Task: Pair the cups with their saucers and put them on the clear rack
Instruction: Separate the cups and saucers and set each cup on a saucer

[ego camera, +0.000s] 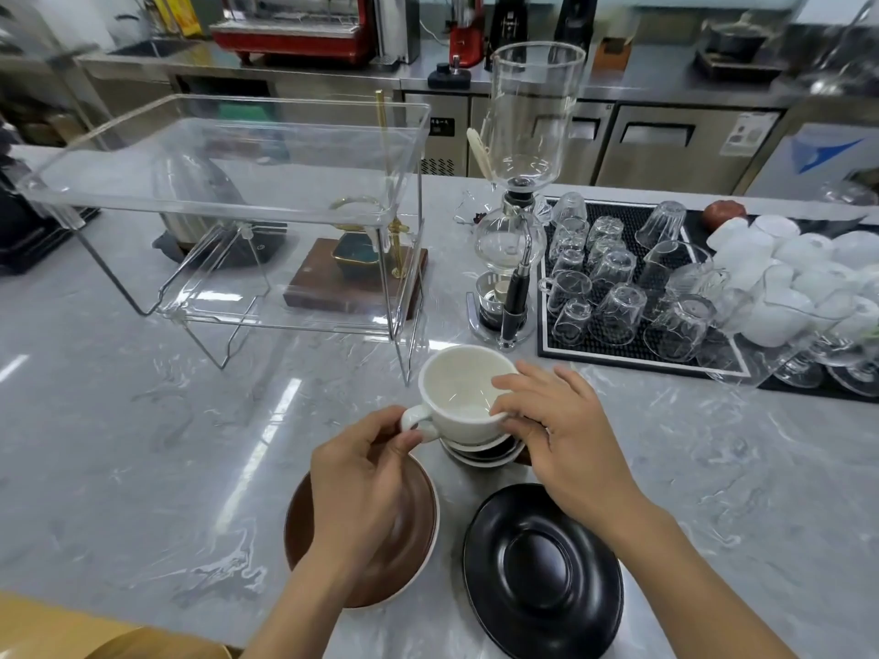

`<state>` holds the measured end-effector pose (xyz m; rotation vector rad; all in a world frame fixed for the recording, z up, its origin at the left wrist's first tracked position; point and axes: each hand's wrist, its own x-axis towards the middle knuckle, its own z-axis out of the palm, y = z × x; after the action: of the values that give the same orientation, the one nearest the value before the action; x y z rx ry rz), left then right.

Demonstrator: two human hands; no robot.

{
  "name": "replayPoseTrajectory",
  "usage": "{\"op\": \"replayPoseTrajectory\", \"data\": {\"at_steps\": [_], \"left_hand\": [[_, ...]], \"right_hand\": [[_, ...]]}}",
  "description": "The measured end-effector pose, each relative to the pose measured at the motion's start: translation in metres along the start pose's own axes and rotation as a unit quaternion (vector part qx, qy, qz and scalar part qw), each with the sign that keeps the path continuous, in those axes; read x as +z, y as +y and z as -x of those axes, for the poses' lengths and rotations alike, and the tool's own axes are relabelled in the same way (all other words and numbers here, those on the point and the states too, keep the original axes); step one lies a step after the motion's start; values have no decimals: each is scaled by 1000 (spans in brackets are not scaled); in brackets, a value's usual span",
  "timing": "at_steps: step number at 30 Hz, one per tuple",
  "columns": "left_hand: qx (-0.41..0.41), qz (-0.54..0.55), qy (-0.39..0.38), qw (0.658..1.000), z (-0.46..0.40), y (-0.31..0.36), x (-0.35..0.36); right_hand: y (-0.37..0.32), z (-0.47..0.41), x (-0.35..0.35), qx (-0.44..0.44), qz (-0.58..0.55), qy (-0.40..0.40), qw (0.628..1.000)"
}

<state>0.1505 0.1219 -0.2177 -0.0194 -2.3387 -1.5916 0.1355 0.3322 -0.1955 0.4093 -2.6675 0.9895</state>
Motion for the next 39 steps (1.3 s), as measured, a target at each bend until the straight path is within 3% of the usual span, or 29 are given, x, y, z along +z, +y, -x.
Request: {"op": "replayPoseTrajectory", "data": {"at_steps": [7, 15, 25, 39], "left_hand": [[49, 19, 38, 998, -3, 17, 2], [105, 40, 26, 993, -1, 48, 33], [10, 82, -67, 994, 23, 56, 96], [17, -77, -124, 989, 41, 34, 158]], "right_hand": [[-8, -8, -17, -78, 0, 46, 996], [6, 8, -59, -71, 14, 74, 995], [55, 53, -95, -20, -32, 90, 995], [132, 82, -92, 8, -38, 25, 999]]}}
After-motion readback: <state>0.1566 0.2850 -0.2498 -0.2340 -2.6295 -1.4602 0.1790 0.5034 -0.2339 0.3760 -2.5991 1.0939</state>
